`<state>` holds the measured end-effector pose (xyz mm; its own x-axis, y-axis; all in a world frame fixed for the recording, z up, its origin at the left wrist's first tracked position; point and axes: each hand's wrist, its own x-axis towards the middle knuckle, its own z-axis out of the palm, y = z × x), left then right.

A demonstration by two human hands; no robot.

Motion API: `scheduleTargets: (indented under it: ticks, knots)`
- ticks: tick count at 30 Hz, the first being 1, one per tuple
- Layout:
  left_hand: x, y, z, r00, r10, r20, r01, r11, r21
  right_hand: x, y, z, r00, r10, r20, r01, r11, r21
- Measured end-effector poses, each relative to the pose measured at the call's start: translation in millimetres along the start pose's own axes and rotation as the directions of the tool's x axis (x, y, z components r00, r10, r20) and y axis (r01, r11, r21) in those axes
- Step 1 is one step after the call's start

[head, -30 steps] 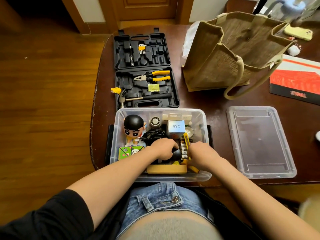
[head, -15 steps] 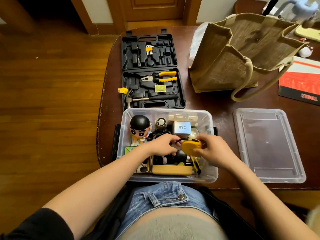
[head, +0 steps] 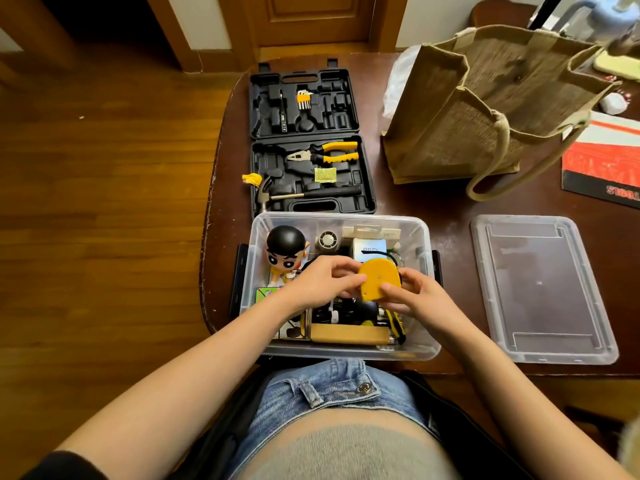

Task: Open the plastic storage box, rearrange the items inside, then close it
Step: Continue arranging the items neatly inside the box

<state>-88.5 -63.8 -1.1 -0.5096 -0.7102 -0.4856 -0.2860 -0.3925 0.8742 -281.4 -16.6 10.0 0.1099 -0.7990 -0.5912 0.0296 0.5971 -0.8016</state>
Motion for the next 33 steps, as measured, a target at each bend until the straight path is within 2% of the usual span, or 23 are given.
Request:
scheduleTargets:
  ticks: [2, 4, 7, 9, 11, 13, 15, 18, 22, 24, 29, 33]
  knots:
    - [-1, 0, -1, 1.000, 0.004, 0.003, -0.004, 0.998, 0.060, 2, -3, -3, 0.998, -0.068, -0.014, 0.064, 0.978, -0.200]
    - [-1, 0, -2, 1.000, 0.018, 0.018, -0.020, 0.993, 0.120, 3, -8, -7, 0.986, -0.165, 0.007, 0.148, 0.868, -0.473]
    - [2, -3, 3, 0.998, 0.057, -0.005, -0.055, 0.975, 0.215, 6, -11, -5, 0.965, -0.240, 0.106, 0.225, 0.548, -0.805]
    - [7, -7, 6, 0.997, 0.073, -0.025, -0.063, 0.959, 0.278, 9, -10, -2, 0.948, -0.291, 0.129, 0.227, 0.333, -0.915]
    - [11, -12, 7, 0.996, 0.047, -0.069, -0.022, 0.949, 0.315, 13, -7, -1, 0.920, -0.385, 0.078, 0.184, 0.245, -0.952]
    - [14, -17, 5, 0.994, 0.007, -0.111, 0.038, 0.916, 0.399, 17, -4, -1, 0.903, -0.429, 0.008, 0.128, 0.252, -0.959]
    - [14, -20, 4, 0.996, -0.006, -0.094, 0.057, 0.838, 0.543, 23, -1, 2, 0.908, -0.418, -0.013, 0.103, 0.253, -0.962]
    - [17, -20, 6, 0.998, -0.043, -0.037, 0.056, 0.647, 0.760, 31, 5, 11, 0.927, -0.376, 0.016, 0.094, 0.190, -0.977]
    - [18, -17, 10, 0.986, -0.165, -0.009, 0.060, 0.307, 0.950, 40, 9, 15, 0.942, -0.335, 0.000, 0.057, 0.161, -0.985]
    - [18, -17, 11, 0.980, -0.200, 0.000, 0.047, 0.227, 0.973, 44, 11, 17, 0.947, -0.321, 0.016, 0.061, 0.129, -0.990]
    - [22, -19, 6, 0.969, -0.247, 0.027, 0.024, 0.201, 0.979, 46, 12, 19, 0.940, -0.335, 0.062, 0.118, 0.149, -0.982]
    - [23, -21, 4, 0.972, -0.219, 0.087, -0.031, 0.245, 0.969, 33, 6, 7, 0.903, -0.430, 0.014, 0.145, 0.275, -0.950]
